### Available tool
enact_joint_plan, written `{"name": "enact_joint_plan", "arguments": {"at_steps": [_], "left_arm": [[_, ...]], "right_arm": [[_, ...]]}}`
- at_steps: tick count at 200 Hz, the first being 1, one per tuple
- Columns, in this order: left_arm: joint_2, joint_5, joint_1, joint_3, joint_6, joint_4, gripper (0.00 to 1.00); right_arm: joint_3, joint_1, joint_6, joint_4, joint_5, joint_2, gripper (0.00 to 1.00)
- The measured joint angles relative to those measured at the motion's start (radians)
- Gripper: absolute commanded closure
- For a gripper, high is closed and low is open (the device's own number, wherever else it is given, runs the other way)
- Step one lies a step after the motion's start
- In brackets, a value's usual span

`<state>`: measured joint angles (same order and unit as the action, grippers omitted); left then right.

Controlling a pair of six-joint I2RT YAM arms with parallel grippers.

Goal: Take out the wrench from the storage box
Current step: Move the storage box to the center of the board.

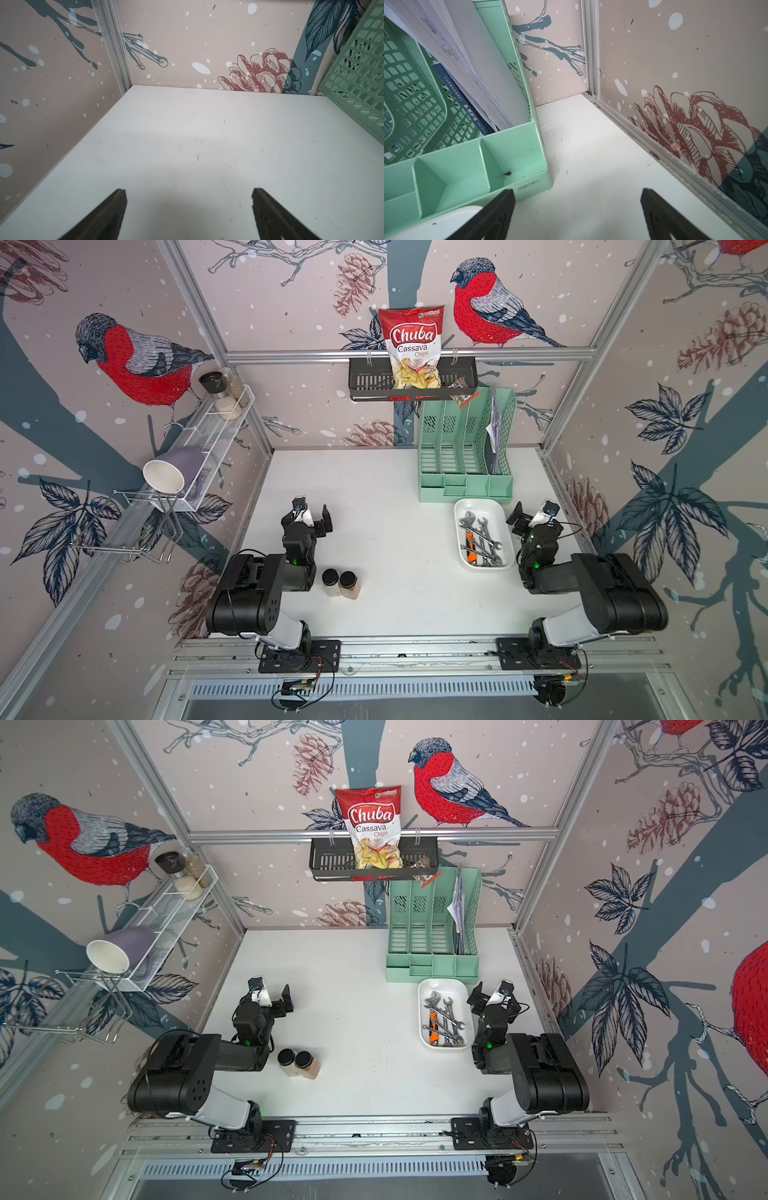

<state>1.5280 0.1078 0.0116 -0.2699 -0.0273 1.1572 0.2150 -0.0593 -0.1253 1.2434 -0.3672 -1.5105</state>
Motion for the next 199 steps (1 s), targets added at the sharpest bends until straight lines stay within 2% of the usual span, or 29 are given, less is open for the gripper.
{"name": "enact_joint_plan", "arguments": {"at_steps": [176,199], "left_arm": [[-0.004,0.008,0.011,0.01,0.0,0.003,0.02],[-0.051,0.052,0.021,-0.052,-0.001,-0.109,0.02]], "right_arm": [[0.0,0.002,0.0,0.0,0.0,0.005,0.0],[0.0,-0.013,0.012,-0.008,-0.019,0.017,0.0]]}}
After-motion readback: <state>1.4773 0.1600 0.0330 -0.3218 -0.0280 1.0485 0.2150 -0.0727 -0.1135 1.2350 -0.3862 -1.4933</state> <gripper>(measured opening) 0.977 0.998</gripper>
